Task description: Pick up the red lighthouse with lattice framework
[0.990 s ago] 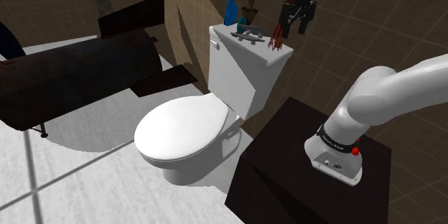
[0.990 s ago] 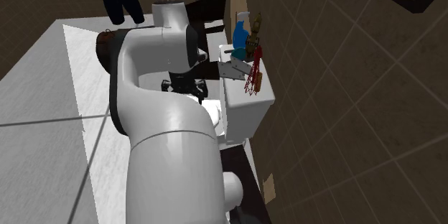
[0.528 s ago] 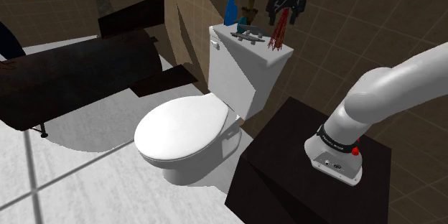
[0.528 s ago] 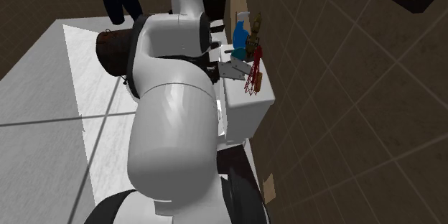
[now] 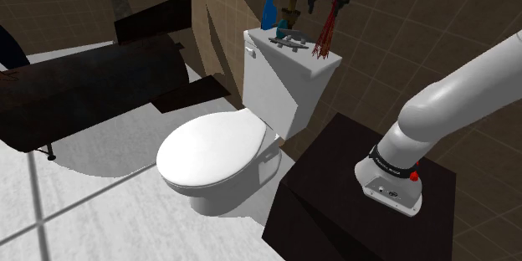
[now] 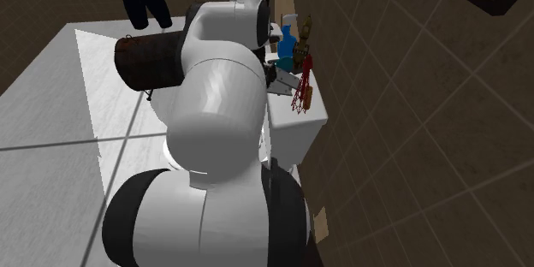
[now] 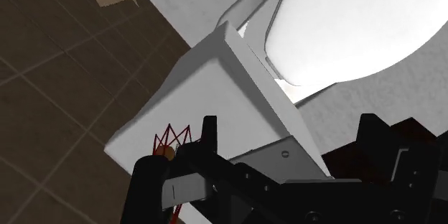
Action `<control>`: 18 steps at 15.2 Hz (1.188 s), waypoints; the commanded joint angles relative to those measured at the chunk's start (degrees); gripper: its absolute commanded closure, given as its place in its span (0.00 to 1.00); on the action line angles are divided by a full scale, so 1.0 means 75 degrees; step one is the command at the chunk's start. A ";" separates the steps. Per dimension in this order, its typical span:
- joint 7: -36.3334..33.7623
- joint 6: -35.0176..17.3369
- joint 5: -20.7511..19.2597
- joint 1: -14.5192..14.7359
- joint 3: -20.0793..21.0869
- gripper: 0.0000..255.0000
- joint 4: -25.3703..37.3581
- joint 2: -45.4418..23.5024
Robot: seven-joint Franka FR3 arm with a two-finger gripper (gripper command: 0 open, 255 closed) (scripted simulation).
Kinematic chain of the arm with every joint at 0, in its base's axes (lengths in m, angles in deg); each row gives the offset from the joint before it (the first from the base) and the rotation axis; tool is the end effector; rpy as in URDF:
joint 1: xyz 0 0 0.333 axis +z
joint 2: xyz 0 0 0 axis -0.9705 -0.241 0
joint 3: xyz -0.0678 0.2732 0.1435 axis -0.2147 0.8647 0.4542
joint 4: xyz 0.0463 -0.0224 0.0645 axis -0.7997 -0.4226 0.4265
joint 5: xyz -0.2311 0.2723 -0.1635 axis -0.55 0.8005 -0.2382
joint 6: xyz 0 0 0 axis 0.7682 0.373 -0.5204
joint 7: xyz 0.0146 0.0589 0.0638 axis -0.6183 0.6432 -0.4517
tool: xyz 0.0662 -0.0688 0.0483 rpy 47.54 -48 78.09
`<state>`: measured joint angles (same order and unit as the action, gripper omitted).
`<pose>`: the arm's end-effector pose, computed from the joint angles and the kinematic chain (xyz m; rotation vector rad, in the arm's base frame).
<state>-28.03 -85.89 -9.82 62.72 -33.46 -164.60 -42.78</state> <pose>0.4280 -0.1511 0.5762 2.8523 -1.2529 0.0751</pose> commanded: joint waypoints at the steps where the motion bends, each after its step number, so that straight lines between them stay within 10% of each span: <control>1: -0.0303 -0.0142 -0.0086 -0.0186 -0.0107 0.00 0.0379 -0.0318; 18: -0.2698 -0.0934 -0.0578 -0.1361 -0.0964 0.00 0.2741 -0.2033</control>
<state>-47.79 -92.45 -14.04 52.72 -40.52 -143.95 -57.93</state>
